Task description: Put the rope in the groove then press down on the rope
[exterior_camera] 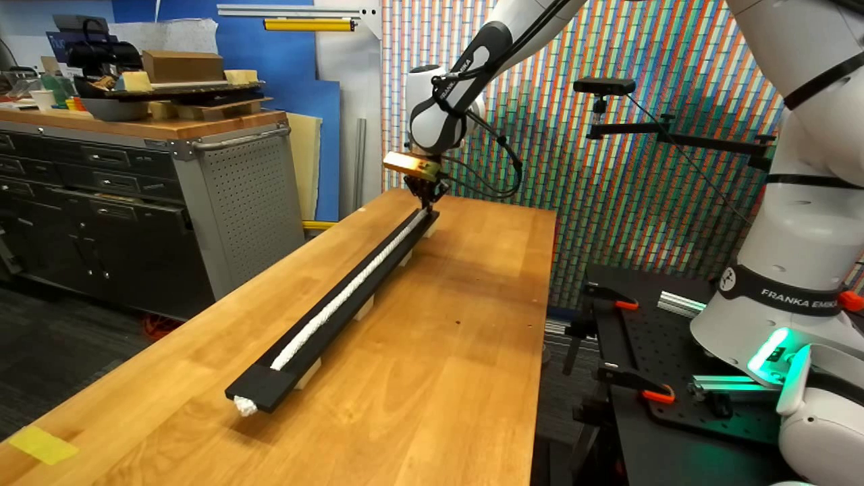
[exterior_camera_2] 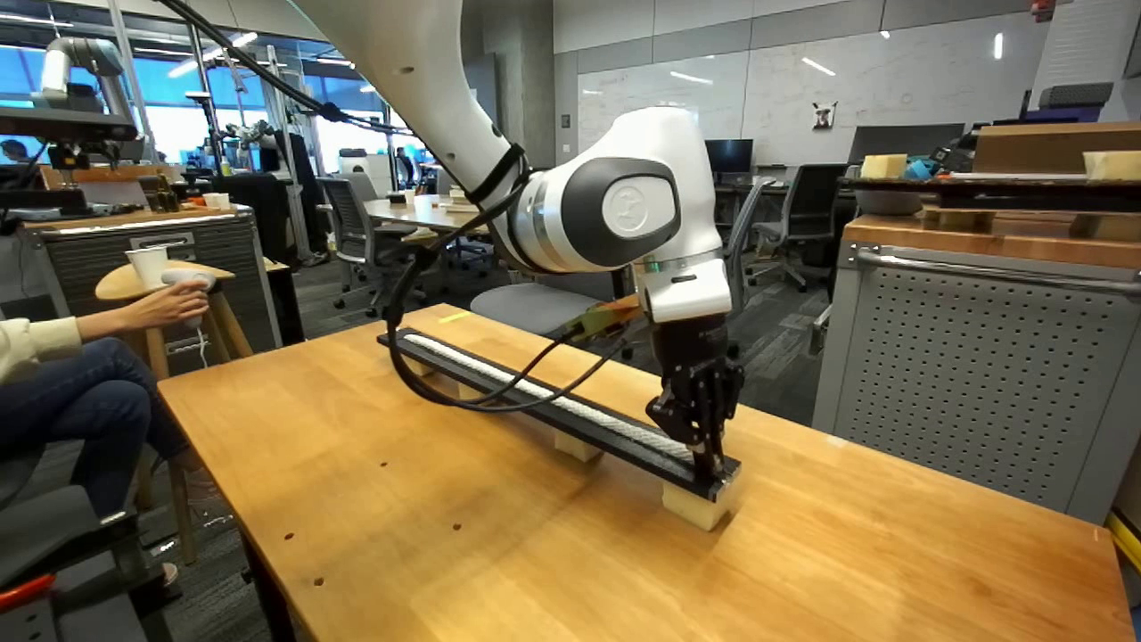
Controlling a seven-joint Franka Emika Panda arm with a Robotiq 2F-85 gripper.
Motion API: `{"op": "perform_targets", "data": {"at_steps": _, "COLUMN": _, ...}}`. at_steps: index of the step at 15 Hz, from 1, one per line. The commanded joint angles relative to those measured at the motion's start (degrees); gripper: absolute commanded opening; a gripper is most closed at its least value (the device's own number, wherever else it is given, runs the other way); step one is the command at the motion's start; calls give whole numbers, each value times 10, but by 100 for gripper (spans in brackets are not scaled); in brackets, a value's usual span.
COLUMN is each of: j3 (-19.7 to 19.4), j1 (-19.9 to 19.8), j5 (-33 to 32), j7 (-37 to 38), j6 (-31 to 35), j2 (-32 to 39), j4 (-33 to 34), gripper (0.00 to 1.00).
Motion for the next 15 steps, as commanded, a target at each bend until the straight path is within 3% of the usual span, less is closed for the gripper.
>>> {"op": "perform_targets", "data": {"at_steps": 1, "j3": 0, "j1": -7, "j5": 11, "j7": -24, "j6": -15, "j2": 18, "j4": 37, "gripper": 3}}
{"op": "perform_targets", "data": {"at_steps": 3, "j3": 0, "j1": -7, "j5": 11, "j7": -27, "j6": -17, "j2": 19, "j4": 39, "gripper": 4}}
{"op": "perform_targets", "data": {"at_steps": 4, "j3": 1, "j1": -8, "j5": 10, "j7": -31, "j6": -19, "j2": 19, "j4": 38, "gripper": 12}}
{"op": "perform_targets", "data": {"at_steps": 5, "j3": -1, "j1": -7, "j5": 9, "j7": -32, "j6": -22, "j2": 19, "j4": 38, "gripper": 34}}
{"op": "perform_targets", "data": {"at_steps": 7, "j3": -2, "j1": -7, "j5": 9, "j7": -36, "j6": -24, "j2": 16, "j4": 35, "gripper": 40}}
{"op": "perform_targets", "data": {"at_steps": 15, "j3": -5, "j1": 6, "j5": 1, "j7": -52, "j6": -8, "j2": -22, "j4": 4, "gripper": 100}}
